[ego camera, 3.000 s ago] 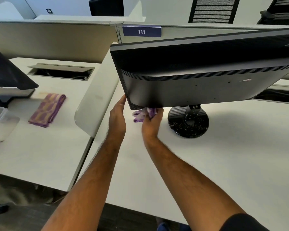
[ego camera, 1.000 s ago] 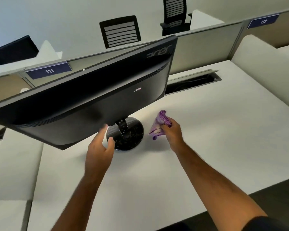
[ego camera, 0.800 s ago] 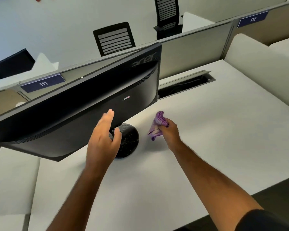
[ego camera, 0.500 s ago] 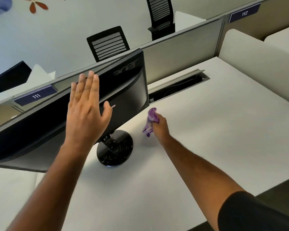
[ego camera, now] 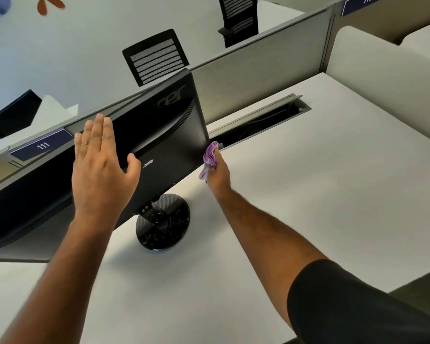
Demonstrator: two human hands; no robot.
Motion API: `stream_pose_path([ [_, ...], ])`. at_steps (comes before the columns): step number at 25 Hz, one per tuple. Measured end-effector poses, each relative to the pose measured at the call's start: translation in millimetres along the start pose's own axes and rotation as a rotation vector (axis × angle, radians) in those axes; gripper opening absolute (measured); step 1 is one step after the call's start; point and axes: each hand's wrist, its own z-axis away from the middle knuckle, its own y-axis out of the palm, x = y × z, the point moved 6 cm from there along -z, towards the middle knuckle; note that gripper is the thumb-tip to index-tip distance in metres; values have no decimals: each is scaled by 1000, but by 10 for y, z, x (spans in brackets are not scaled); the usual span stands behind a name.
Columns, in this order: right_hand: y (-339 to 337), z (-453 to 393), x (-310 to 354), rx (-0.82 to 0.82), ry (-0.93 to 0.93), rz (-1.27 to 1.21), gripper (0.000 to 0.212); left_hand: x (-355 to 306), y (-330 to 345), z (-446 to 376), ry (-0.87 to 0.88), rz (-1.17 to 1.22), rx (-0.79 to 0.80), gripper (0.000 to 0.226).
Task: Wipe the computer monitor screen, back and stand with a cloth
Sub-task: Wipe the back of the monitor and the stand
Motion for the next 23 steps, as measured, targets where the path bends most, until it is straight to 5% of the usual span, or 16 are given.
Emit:
stream_pose_path([
  [2,97,36,-45,-1,-16,47,20,-1,-4,28,-1,25,-13,77],
  [6,312,191,-232,-20,-114,195,27,22,-7,13,6,67,-23,77],
  [11,534,532,-612,352,-112,234,42,54,6,-28,15,62,-19,78],
  [16,-77,59,-406,37,-14,-31,34,25,34,-1,1,67,-20,78],
  [19,31,-186,-322,50,-51,-13,35,33,41,1,1,90,-38,76],
  [23,479,-48,-418,-95,-180,178,71,63,42,-13,-12,167,-40,75],
])
